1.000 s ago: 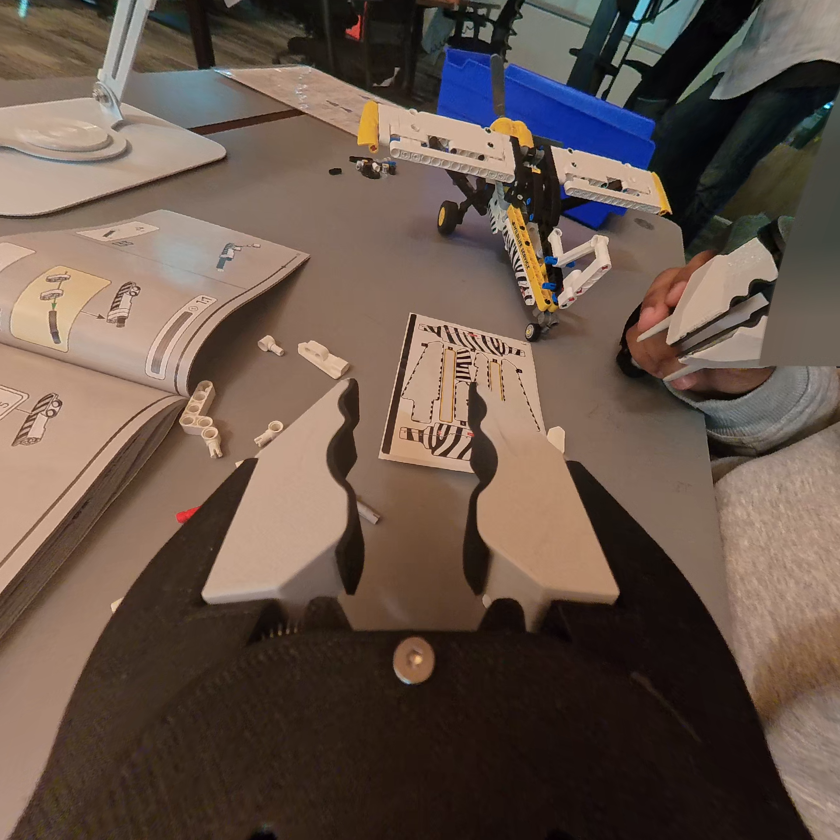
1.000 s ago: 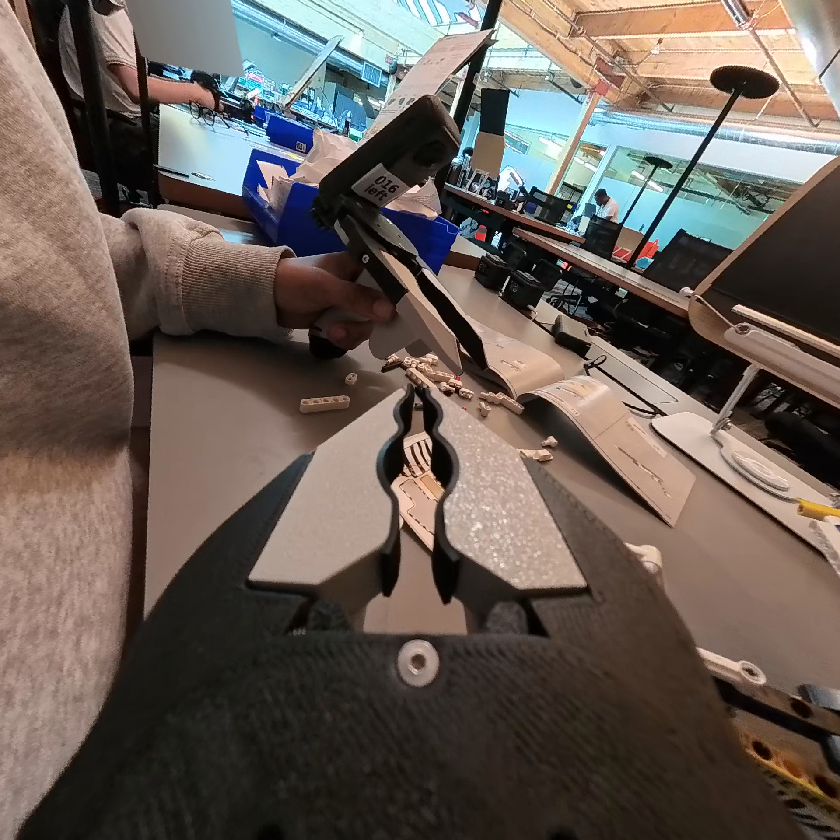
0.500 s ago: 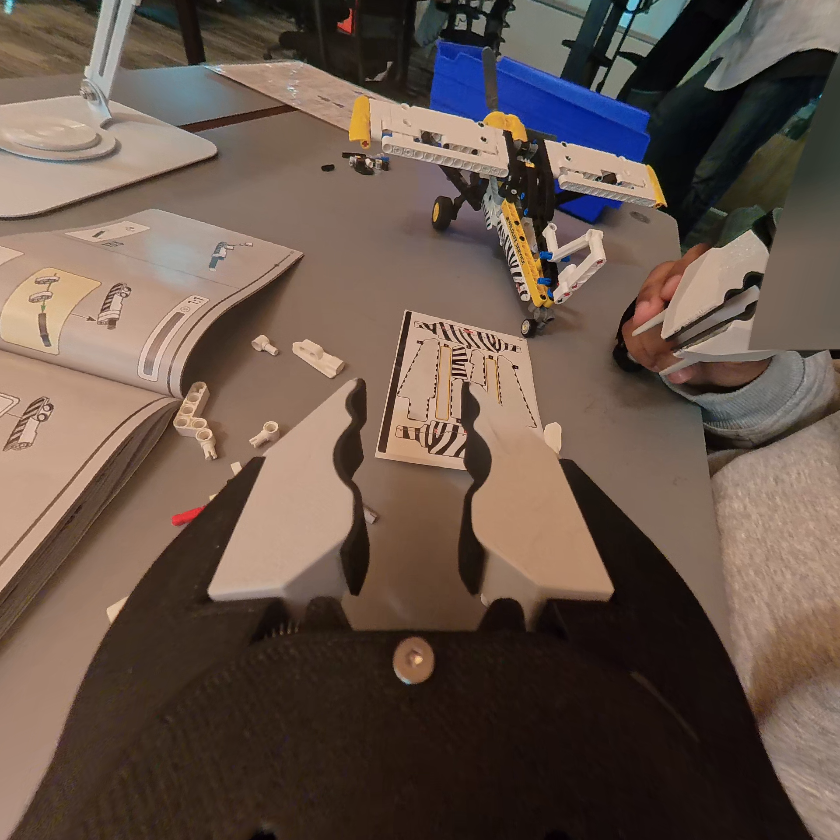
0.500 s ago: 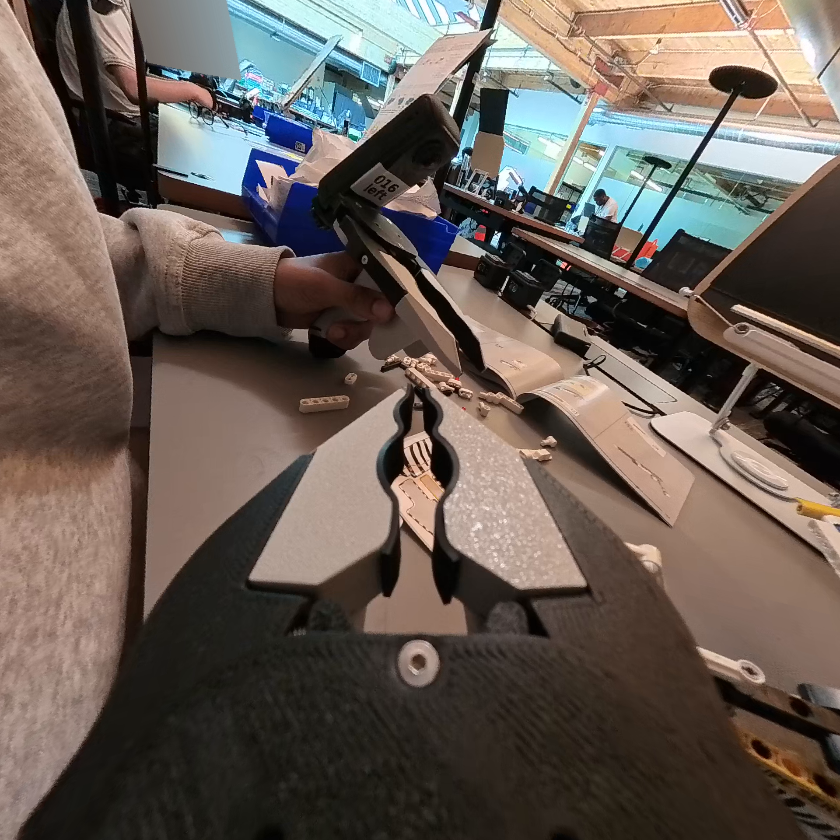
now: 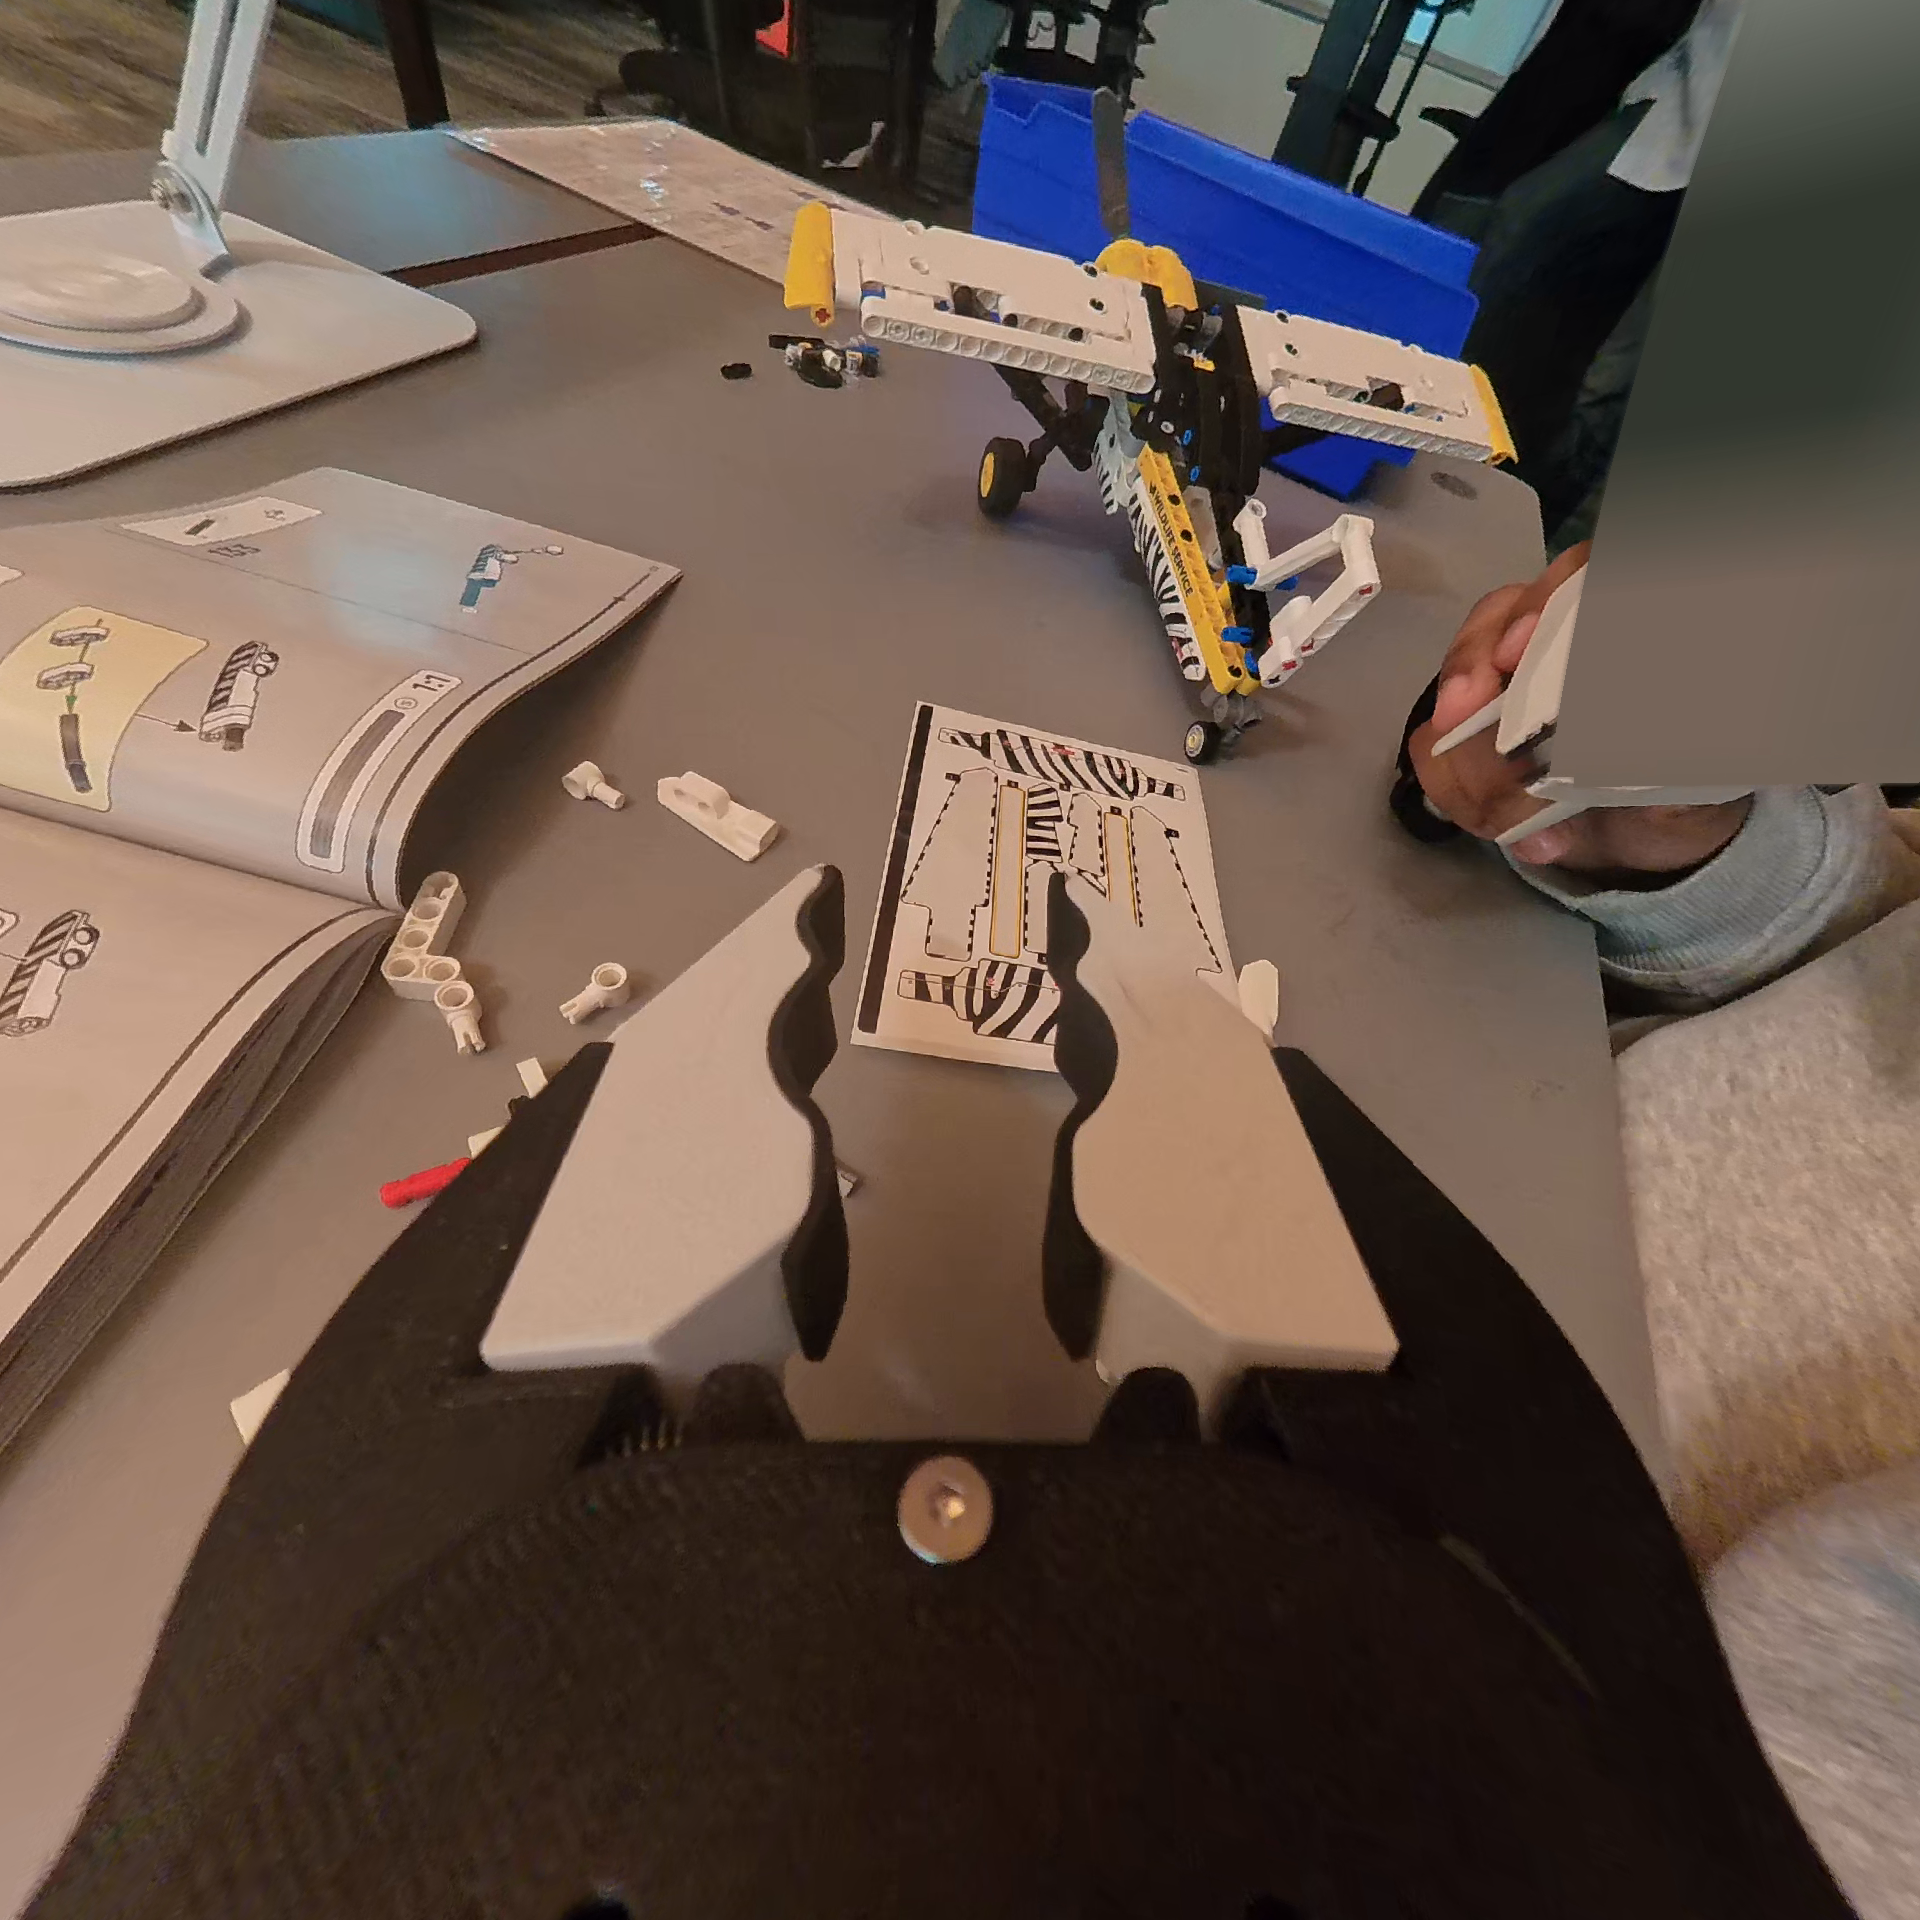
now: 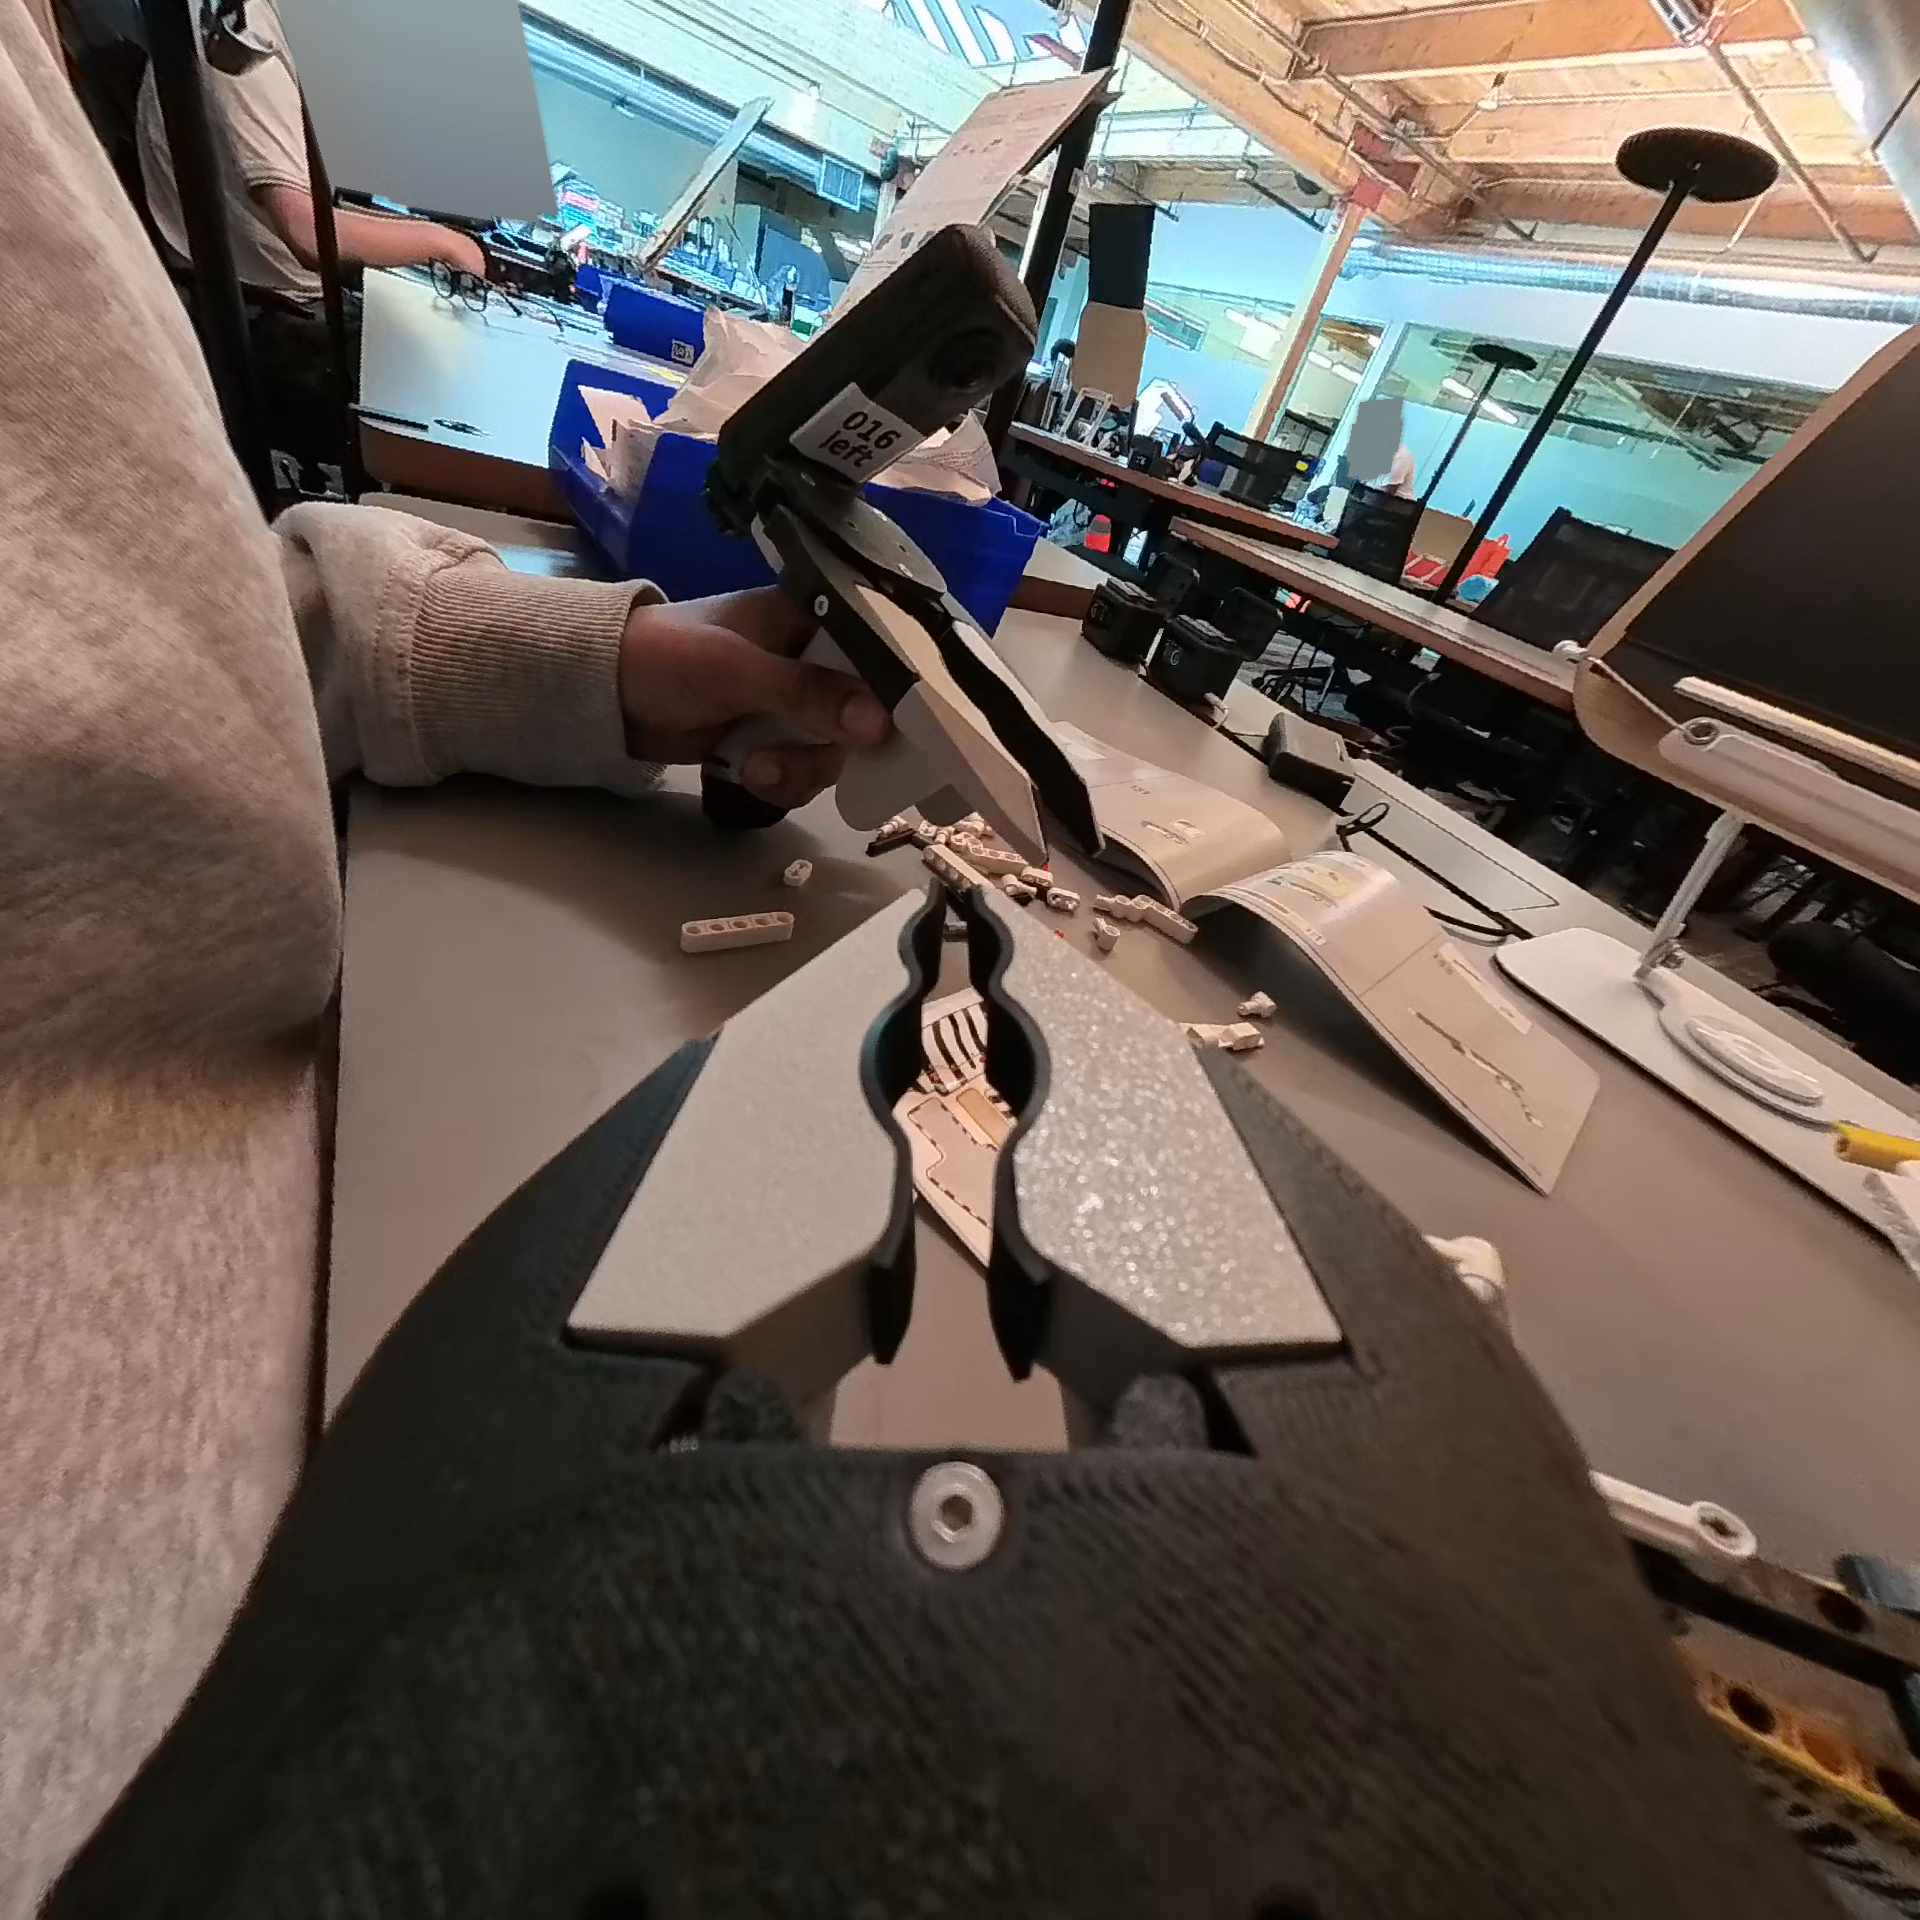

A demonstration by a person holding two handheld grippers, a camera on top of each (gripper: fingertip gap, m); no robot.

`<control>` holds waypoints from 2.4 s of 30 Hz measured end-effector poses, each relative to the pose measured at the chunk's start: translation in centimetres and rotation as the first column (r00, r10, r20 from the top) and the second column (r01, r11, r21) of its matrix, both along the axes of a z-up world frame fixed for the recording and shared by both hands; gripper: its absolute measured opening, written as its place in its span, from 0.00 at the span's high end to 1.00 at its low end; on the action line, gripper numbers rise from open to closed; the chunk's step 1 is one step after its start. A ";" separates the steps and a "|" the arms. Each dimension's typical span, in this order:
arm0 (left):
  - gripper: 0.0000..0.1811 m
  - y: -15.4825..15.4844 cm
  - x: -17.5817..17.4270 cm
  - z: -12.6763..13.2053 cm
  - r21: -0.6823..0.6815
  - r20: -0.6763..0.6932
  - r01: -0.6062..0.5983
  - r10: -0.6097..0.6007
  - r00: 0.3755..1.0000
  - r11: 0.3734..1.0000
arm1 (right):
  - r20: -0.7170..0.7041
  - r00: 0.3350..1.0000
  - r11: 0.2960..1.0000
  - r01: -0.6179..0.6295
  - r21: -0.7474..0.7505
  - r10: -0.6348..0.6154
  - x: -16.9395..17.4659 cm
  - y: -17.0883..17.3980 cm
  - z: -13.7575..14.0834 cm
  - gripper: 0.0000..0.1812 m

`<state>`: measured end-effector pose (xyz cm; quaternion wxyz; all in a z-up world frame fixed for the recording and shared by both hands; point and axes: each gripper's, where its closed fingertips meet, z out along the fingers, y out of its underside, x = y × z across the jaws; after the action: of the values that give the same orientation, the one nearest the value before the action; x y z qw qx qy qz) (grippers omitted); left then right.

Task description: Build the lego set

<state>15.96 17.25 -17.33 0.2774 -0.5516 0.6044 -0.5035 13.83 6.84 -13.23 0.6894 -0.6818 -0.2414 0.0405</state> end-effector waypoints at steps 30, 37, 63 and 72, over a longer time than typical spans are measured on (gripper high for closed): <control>0.61 -1.8 0.5 -2.2 0.042 -0.136 0.079 -0.072 0.988 0.996 | 0.002 1.000 1.000 0.002 0.000 -0.002 0.5 0.4 -0.2 0.98; 0.48 -2.9 4.1 -4.8 0.050 -0.349 0.071 -0.049 0.936 0.996 | 0.022 1.000 1.000 0.004 0.004 -0.004 0.5 0.6 -0.3 0.98; 1.00 -3.1 0.4 7.7 -0.246 0.252 0.213 -0.150 0.956 0.946 | -0.033 0.994 0.991 0.105 0.081 -0.102 2.6 0.3 1.0 0.91; 1.00 -6.4 -3.4 14.6 -0.380 0.559 0.518 -0.256 0.789 0.766 | -0.185 0.979 0.969 0.125 0.213 -0.086 3.4 -1.2 4.1 0.70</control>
<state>12.58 10.88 -2.78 0.1452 -0.3220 0.4637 -0.8125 17.25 5.68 -9.18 0.7814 -0.6056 -0.1466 0.0355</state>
